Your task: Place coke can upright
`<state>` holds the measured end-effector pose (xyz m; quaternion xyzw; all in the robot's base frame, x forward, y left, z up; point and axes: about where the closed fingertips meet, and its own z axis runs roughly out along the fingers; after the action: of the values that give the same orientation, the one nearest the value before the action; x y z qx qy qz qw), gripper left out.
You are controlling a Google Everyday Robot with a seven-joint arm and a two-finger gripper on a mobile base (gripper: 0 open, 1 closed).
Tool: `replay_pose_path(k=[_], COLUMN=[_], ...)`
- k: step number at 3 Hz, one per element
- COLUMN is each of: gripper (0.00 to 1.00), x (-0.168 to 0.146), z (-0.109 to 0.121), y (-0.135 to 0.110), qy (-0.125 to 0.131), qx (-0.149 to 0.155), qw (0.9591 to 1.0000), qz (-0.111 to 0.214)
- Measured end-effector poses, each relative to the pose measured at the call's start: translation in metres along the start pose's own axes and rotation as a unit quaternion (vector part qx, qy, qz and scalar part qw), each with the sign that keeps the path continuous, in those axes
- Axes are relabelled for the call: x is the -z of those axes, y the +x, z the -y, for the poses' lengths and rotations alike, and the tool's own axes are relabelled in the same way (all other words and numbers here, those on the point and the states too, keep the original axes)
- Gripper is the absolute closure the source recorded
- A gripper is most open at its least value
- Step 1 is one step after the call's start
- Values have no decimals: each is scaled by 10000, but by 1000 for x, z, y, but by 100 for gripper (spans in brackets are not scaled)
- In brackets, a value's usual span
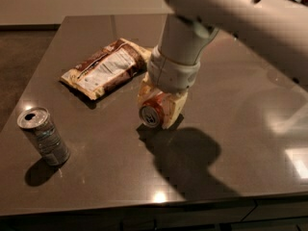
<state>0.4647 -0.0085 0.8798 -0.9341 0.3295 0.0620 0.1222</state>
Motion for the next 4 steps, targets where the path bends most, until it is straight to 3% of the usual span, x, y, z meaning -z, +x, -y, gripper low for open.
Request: replay_pose_path(k=[1, 2, 3, 4], gripper=[100, 100, 100, 100], x=[26, 43, 56, 59], z=[7, 13, 20, 28], y=[0, -2, -10, -15], qy=[315, 508, 760, 1018], qx=[-1027, -1781, -2394, -2920], qw=[9899, 9660, 9306, 8903], qz=[923, 1803, 2663, 3342])
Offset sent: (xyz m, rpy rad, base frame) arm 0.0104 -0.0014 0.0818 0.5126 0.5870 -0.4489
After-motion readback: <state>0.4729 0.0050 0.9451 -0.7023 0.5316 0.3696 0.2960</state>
